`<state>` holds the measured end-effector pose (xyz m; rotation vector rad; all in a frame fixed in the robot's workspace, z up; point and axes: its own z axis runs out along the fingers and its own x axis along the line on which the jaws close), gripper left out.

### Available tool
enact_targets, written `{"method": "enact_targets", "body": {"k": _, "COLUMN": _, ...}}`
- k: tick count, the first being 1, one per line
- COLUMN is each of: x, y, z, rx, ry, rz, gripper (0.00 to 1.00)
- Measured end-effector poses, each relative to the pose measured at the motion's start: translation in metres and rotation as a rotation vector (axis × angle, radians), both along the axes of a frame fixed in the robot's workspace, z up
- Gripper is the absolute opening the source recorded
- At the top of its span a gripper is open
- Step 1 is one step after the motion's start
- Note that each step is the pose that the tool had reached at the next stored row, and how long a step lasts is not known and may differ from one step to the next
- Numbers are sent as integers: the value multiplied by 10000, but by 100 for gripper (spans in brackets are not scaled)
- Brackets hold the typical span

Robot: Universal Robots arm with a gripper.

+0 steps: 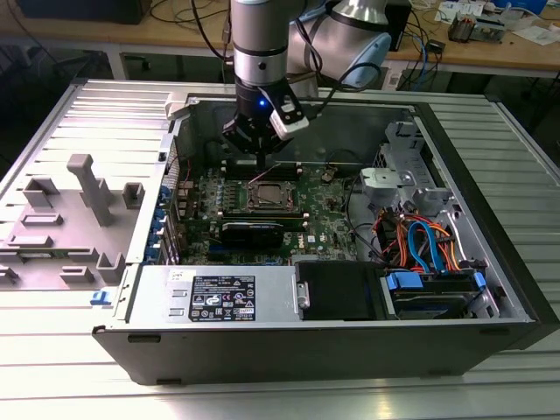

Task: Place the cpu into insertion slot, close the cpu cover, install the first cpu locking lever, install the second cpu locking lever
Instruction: 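Install the first cpu locking lever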

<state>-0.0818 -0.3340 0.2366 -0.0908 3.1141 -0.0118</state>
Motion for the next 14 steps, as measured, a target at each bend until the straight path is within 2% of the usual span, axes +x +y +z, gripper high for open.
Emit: {"method": "enact_targets", "body": {"k": 14, "x": 40, "y": 11, "z": -57, "rx": -1, "ry": 0, "rz": 0, "gripper": 11}}
